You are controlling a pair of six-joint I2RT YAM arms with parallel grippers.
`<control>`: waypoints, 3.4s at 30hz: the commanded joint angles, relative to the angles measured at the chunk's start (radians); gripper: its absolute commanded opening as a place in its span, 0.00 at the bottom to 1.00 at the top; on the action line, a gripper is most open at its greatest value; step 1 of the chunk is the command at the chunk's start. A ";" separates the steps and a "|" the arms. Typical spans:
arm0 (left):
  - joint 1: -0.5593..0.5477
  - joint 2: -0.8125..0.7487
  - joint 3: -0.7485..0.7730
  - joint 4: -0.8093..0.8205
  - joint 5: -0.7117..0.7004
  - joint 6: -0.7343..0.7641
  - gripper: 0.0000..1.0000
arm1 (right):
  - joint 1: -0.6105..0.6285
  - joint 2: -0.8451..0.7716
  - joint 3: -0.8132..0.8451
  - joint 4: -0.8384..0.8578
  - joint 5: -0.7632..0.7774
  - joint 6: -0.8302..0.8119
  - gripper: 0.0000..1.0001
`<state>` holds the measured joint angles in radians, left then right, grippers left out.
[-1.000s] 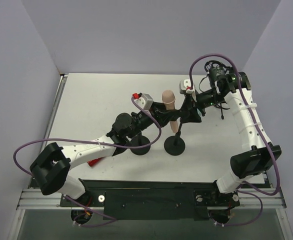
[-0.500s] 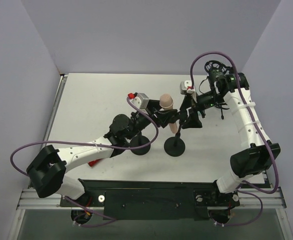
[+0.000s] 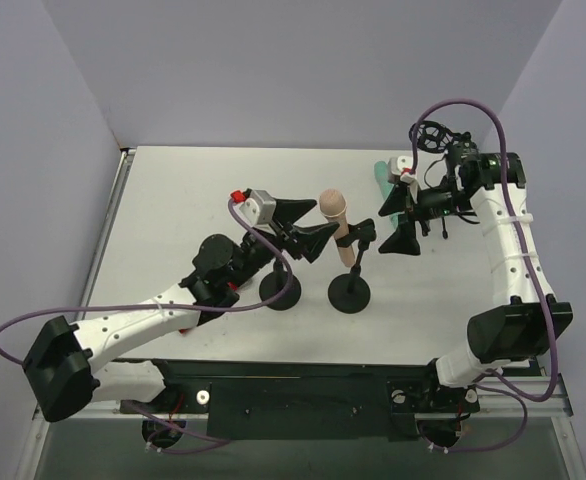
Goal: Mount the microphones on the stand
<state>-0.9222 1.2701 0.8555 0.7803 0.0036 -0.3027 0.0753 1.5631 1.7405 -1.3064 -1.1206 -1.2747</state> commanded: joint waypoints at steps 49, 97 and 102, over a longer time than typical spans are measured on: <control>-0.282 0.706 -0.133 0.723 -0.387 0.275 0.78 | -0.236 -0.462 -0.881 0.989 -0.056 0.861 0.97; -0.274 0.732 -0.003 0.672 -0.433 0.330 0.00 | -0.238 -0.425 -0.877 0.961 -0.054 0.836 0.97; -0.271 0.680 -0.029 0.675 -0.395 0.355 0.00 | -0.238 -0.425 -0.877 0.958 -0.054 0.833 0.97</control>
<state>-1.1923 2.0129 0.8307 1.2892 -0.4339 0.0124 -0.1566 1.1370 0.8581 -0.3340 -1.1339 -0.4229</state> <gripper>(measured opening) 0.390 0.969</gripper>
